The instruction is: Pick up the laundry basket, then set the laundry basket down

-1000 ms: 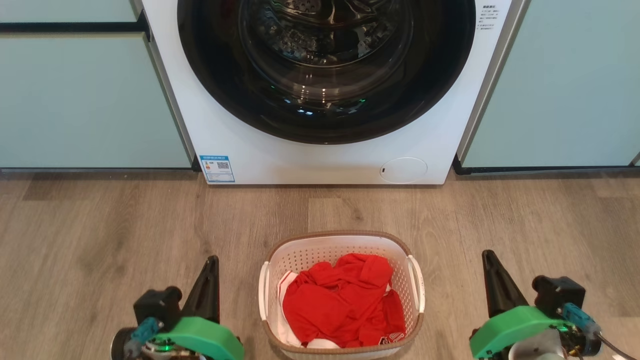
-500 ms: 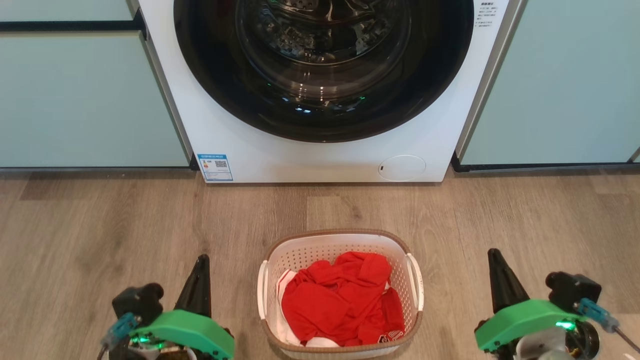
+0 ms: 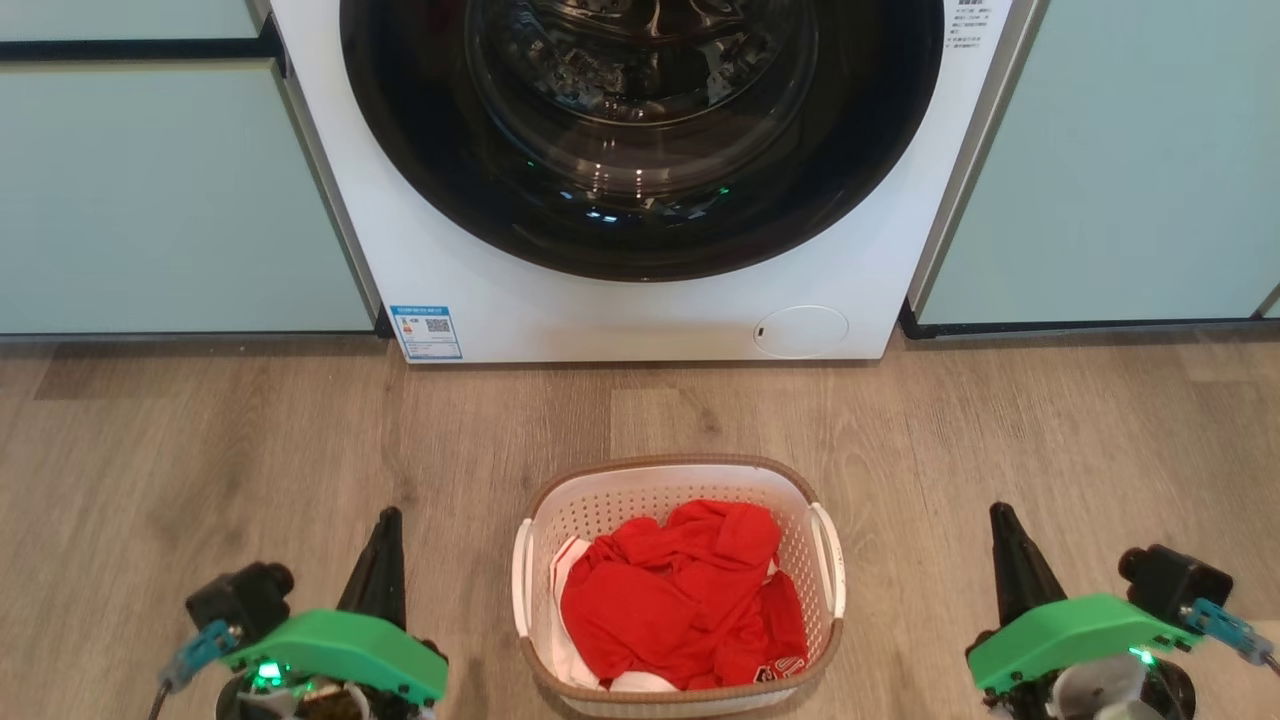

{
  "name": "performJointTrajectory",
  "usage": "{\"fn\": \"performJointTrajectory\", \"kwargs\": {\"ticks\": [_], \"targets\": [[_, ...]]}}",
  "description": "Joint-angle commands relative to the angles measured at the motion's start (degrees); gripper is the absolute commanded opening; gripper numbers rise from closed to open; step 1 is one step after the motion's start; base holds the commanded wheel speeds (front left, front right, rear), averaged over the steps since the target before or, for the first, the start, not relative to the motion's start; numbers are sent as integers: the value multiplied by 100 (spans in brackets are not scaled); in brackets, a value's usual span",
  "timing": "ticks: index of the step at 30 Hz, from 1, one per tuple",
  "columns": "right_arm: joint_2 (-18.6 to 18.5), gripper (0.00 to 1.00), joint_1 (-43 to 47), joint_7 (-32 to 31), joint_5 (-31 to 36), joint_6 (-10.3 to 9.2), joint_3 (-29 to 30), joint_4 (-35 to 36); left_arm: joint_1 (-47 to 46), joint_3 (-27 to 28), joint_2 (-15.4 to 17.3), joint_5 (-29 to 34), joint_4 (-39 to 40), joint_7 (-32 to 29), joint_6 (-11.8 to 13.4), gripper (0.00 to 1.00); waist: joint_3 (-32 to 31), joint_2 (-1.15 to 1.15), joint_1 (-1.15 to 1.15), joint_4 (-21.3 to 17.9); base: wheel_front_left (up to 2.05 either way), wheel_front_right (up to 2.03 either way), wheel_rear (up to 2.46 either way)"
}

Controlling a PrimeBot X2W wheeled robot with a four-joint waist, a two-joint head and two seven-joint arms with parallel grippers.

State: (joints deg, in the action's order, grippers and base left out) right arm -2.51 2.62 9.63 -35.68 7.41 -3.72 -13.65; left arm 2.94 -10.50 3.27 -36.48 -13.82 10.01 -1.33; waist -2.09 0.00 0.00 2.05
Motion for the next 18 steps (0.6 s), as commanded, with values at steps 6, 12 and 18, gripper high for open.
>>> {"fn": "performJointTrajectory", "kwargs": {"ticks": [6,12,18], "targets": [[-119,0,-367,-115,-522,3,69,157,-402,206,62,-501,158,-131,-77,0,17,0,0,-15,0,0,0],[-126,0,-396,-190,-841,3,109,147,-430,279,67,-816,149,-209,-109,0,30,0,0,-27,0,0,0],[-134,0,-431,-283,-1222,3,159,134,-465,369,72,-1192,138,-303,-147,0,45,0,0,-40,0,0,0]]}}
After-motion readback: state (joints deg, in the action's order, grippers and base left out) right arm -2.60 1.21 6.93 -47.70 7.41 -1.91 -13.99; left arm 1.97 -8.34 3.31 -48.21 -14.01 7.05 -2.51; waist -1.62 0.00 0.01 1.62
